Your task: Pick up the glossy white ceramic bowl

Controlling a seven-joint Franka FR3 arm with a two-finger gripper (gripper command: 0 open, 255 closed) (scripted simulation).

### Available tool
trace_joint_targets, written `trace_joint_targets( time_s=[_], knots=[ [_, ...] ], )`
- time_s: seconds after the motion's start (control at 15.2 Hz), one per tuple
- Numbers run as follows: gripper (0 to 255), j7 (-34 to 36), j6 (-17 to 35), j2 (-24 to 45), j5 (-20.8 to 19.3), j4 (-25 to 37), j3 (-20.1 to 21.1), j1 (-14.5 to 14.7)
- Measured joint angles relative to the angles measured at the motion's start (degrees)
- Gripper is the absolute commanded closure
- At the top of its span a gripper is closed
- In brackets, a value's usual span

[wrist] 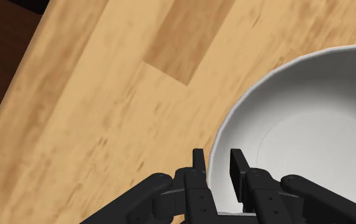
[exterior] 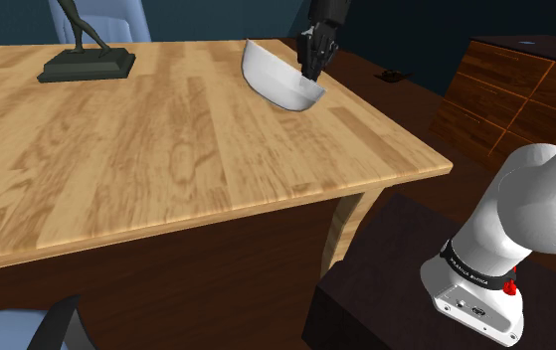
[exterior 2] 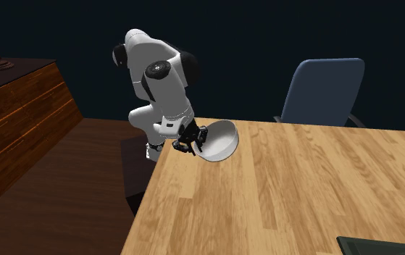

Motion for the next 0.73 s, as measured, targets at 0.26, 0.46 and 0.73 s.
trace_joint_targets(
  time_s=[0.26, 0.46, 0.73],
  knots=[
    [255, 0.3, -1.0, 0.1, 0.0, 1.1, 0.0, 0.0],
    [255, 0.8, -3.1, 0.4, -0.1, 3.5, 0.0, 0.0],
    [255, 1.6, -6.1, 1.0, -0.3, 7.0, -0.2, 0.0]
  ],
)
